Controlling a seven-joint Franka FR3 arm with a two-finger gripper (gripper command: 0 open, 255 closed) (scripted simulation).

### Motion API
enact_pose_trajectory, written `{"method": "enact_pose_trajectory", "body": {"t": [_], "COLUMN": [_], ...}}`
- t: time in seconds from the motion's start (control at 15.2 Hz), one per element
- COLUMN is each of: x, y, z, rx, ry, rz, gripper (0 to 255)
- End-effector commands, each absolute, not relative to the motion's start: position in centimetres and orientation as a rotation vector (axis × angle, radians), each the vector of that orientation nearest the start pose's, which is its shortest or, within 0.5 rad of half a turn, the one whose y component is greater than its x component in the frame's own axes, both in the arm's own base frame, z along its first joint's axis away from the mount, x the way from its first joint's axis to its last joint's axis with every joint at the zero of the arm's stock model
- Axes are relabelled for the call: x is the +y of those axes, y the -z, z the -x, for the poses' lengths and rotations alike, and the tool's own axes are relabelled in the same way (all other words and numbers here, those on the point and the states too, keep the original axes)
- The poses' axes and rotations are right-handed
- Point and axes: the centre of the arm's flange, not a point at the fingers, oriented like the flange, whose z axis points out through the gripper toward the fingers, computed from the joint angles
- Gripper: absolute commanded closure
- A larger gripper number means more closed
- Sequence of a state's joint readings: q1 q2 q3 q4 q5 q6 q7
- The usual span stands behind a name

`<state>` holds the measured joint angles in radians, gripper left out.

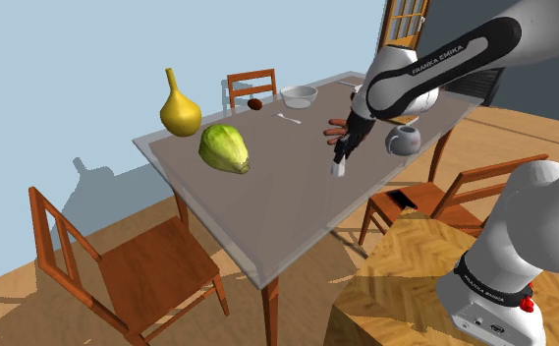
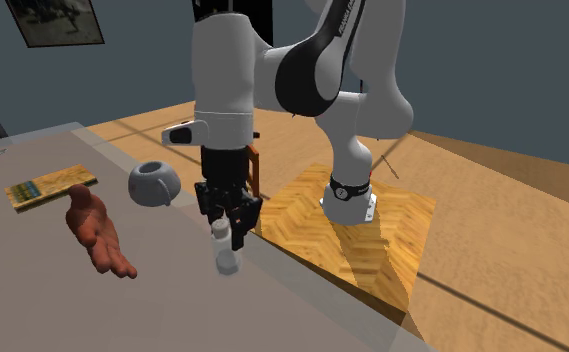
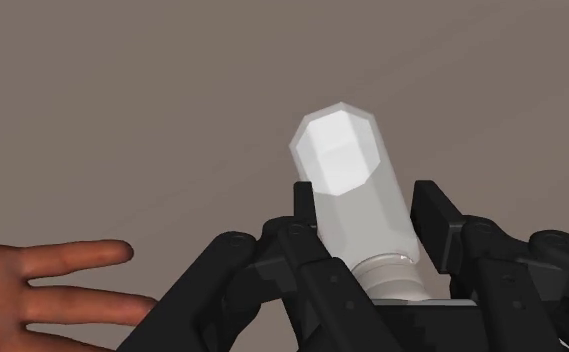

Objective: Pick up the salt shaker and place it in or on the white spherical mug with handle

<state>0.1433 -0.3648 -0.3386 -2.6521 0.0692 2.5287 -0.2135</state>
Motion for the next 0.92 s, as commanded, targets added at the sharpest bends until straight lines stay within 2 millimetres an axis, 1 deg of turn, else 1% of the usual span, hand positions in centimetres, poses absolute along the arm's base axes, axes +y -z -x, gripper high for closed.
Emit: {"method": "enact_pose_trajectory", "body": {"t": [0.0,0.86], "x": [-7.9,-7.9], "y": [-38.7,-45.6], "z": [-41.2,-41.2], "rx": [0.04,0.04], "ry": [0.371,0.371], "rz": [3.0,3.0], "gripper": [255,255]}}
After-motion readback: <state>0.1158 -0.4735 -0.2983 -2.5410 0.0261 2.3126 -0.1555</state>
